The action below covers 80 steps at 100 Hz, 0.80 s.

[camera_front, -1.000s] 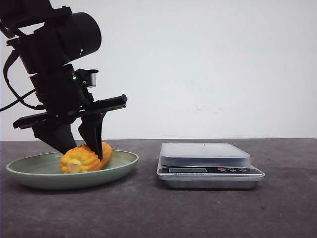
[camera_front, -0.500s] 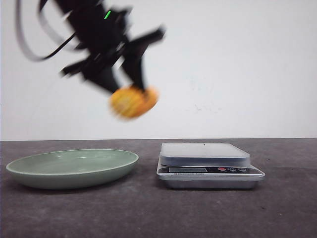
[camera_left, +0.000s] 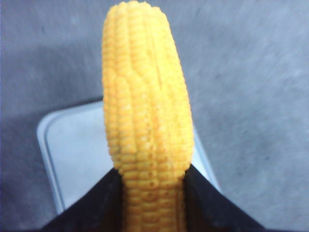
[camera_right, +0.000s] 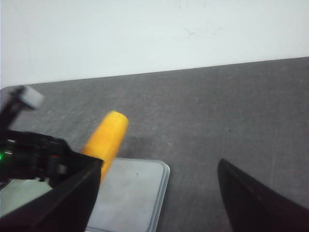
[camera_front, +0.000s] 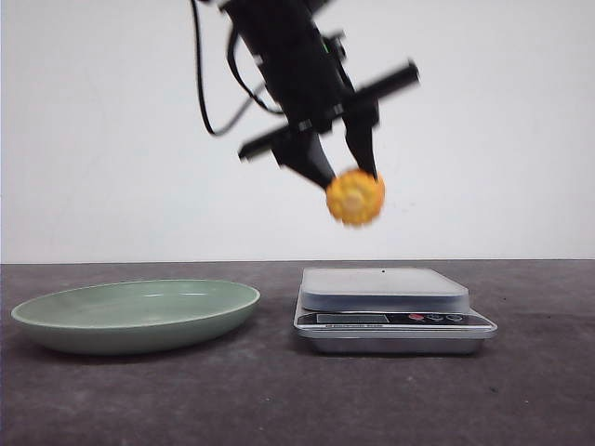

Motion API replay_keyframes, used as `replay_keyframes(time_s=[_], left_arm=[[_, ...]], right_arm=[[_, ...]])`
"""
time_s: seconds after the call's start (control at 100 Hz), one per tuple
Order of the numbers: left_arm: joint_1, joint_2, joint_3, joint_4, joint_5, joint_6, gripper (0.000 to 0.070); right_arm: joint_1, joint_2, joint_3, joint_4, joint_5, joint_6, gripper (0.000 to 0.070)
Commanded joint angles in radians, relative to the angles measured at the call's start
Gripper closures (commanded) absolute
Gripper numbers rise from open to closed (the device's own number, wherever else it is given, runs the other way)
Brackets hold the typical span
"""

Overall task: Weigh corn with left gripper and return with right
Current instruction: 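Lift the corn with the left gripper and carry it onto the scale, then open the left gripper and raise it away from the corn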

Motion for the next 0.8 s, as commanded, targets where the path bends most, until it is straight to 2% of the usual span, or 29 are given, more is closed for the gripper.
replay_keyframes(time_s=[0.0,0.28,0.34,0.39,0.43,0.5,0.54,0.79], left_arm=[[-0.014,0.040,0.031,0.002,0.002,-0.015,0.0695],[-0.032,0.117,0.031,-0.048,0.002,-0.003,0.0691],[-0.033,0.118,0.031,-0.046,0.002,-0.004,0.0609],[-0.035,0.118,0.031,-0.040,0.002,-0.004,0.0465],[-0.036,0.118,0.031,-0.037,0.002,-0.005,0.0307],[-0.036,0.117,0.032,-0.036,0.002,-0.005,0.0164],[-0.037,0.114,0.033,-0.038,0.002,-0.004,0.0140],[-0.041,0.037,0.079,-0.056,-0.011,0.071,0.0142]], right_arm=[[0.002,0.003,0.019,0.003,-0.002,-0.014,0.0220],[0.002,0.003,0.019,-0.014,0.000,-0.025,0.0219],[0.002,0.003,0.019,-0.017,0.000,-0.028,0.0218],[0.002,0.003,0.019,-0.019,0.000,-0.031,0.0218],[0.002,0.003,0.019,-0.019,0.000,-0.031,0.0218],[0.002,0.003,0.019,-0.019,0.000,-0.031,0.0218],[0.002,0.003,0.019,-0.019,0.000,-0.031,0.0218],[0.002,0.003,0.019,-0.027,-0.001,-0.031,0.0218]])
